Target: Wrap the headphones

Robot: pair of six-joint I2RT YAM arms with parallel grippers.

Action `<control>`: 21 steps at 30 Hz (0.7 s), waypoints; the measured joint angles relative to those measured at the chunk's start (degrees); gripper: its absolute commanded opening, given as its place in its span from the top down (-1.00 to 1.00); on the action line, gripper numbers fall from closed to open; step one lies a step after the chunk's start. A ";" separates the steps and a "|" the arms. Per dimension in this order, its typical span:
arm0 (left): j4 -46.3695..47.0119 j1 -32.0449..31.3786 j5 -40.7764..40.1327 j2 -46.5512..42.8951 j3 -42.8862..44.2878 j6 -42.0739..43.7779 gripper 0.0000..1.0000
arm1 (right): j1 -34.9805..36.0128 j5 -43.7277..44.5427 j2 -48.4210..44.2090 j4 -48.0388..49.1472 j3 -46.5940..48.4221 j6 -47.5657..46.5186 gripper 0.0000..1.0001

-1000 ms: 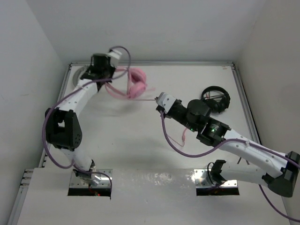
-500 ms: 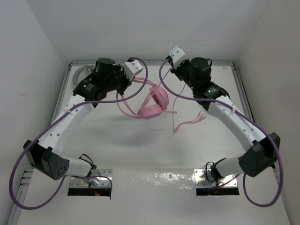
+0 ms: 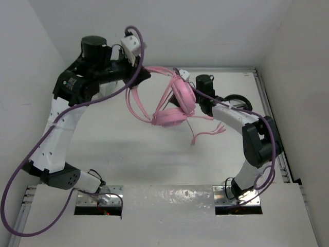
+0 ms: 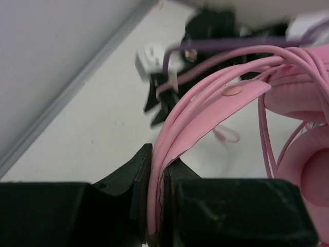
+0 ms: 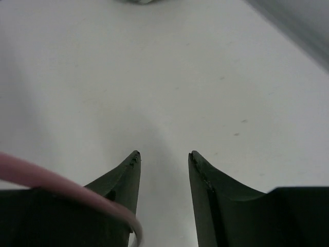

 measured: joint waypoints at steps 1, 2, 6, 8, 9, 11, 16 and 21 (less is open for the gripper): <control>0.02 0.00 0.57 1.11 3.93 -1.53 1.00 | -0.02 -2.01 0.76 3.19 -2.58 3.10 0.10; 0.17 0.00 0.98 2.23 7.87 -3.15 1.00 | 0.04 -3.76 1.42 6.80 -5.38 6.16 0.00; 0.76 0.50 1.01 5.95 19.45 -9.29 1.00 | 0.61 -8.46 2.12 19.63 -17.25 15.02 -0.09; 0.66 2.16 1.62 7.48 22.97 -11.80 1.00 | 0.94 -8.79 1.95 22.53 -21.38 16.76 -0.10; 0.72 3.69 2.60 8.46 24.72 -13.22 1.00 | 1.01 -8.72 1.84 23.08 -22.91 17.22 -0.10; 1.09 9.22 5.64 10.45 27.65 -16.96 1.00 | 1.03 -7.52 1.73 24.00 -25.24 17.77 -0.10; 6.21 22.29 10.14 14.99 29.70 -27.08 1.00 | 1.03 -2.38 1.88 27.54 -28.37 18.69 0.28; 13.07 30.40 13.73 16.98 25.55 -35.76 1.00 | 1.81 2.71 4.48 29.59 -28.52 18.56 1.00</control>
